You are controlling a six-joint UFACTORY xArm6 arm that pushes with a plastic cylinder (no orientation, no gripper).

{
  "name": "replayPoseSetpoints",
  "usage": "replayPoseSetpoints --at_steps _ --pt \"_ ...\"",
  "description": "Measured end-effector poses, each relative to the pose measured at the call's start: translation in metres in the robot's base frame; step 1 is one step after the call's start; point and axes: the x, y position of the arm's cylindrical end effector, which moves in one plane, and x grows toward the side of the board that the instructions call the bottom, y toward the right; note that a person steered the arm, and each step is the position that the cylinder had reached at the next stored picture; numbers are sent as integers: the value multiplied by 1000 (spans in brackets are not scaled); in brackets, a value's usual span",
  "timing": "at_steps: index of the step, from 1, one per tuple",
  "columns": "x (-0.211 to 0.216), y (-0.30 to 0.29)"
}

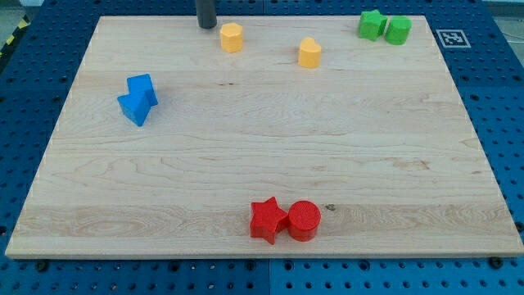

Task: Move the yellow blocks closer

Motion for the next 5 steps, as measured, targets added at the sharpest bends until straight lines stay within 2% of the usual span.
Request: replayPoseSetpoints --at_steps 1,2,3,4,5 --pt "46 52" --pt "90 127" --pt "108 182" --pt "108 161" --pt "96 104"
